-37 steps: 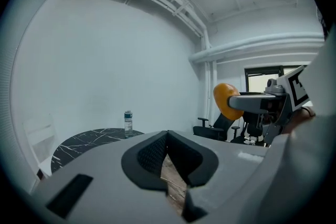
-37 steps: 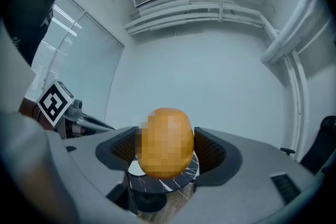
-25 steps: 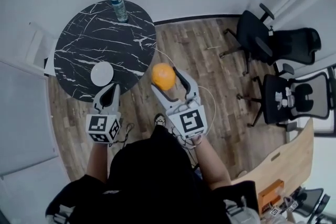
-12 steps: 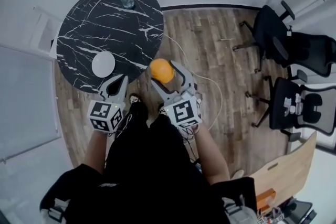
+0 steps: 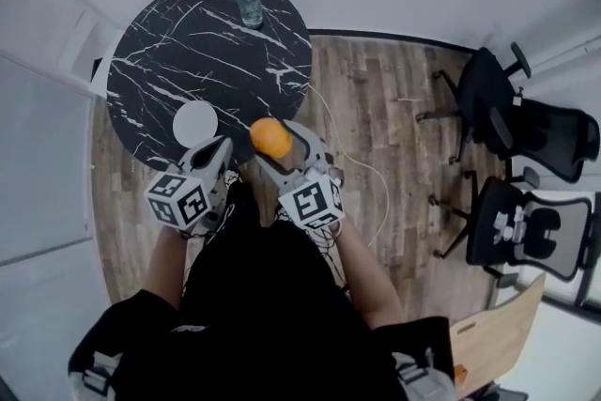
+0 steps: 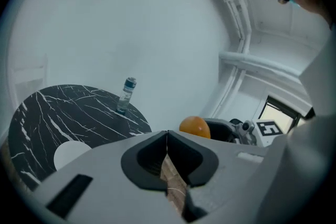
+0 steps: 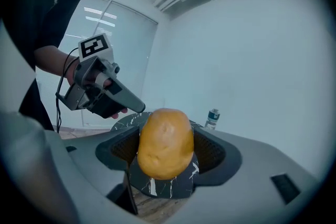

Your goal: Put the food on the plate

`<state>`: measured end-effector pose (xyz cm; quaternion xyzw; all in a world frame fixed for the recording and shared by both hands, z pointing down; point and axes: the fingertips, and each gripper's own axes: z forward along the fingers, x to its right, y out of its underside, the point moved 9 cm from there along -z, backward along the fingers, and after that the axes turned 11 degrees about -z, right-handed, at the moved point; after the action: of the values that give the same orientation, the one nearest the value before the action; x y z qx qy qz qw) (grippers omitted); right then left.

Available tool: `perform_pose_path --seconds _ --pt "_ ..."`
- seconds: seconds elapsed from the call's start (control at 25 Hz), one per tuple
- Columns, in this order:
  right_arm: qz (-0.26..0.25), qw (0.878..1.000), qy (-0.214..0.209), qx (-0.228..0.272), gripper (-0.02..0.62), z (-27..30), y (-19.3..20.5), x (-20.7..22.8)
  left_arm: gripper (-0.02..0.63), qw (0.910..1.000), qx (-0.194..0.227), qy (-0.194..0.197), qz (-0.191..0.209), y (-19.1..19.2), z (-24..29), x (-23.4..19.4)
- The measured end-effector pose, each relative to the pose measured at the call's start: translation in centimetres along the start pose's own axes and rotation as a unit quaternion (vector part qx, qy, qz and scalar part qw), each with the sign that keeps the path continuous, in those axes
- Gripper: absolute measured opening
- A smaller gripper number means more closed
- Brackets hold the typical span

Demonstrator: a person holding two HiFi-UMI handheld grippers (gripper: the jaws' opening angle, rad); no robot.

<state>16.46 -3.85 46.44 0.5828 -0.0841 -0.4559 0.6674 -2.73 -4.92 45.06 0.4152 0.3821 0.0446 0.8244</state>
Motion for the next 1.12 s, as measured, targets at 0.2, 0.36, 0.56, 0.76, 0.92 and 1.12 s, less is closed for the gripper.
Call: perform_pose_path --seconds 0.2,0.36,0.56,0.76,0.92,1.12 --pt "-0.022 0.998 -0.059 0.029 0.316 5.8 -1.0 -0.4 0.084 0.9982 0.029 0.023 -0.047 -2.9 -1.5 -2.7" --pt "-0.059 0.991 -0.112 0.049 0.316 10.1 -1.9 -1.7 0.192 0.9941 0.050 0.011 -0.096 -3.5 -2.9 -5.6" --pt "-0.084 0.980 -0.154 0.091 0.316 13.5 -4.6 -3.9 0.303 0.9817 0.070 0.028 -0.175 -2.8 -5.2 -8.8" --pt "-0.098 0.972 -0.184 0.114 0.316 14.8 -6.4 -5.6 0.331 0.9756 0.075 0.050 -0.200 -2.3 -6.0 -10.2" --pt "-0.094 0.970 -0.196 0.110 0.316 15.4 -6.6 -6.3 0.330 0.9806 0.073 0.045 -0.176 -2.2 -5.2 -10.2" --pt "-0.076 0.973 -0.201 0.079 0.316 16.2 -5.4 -6.2 0.321 0.9856 0.061 0.017 -0.157 -1.7 -3.7 -10.8"
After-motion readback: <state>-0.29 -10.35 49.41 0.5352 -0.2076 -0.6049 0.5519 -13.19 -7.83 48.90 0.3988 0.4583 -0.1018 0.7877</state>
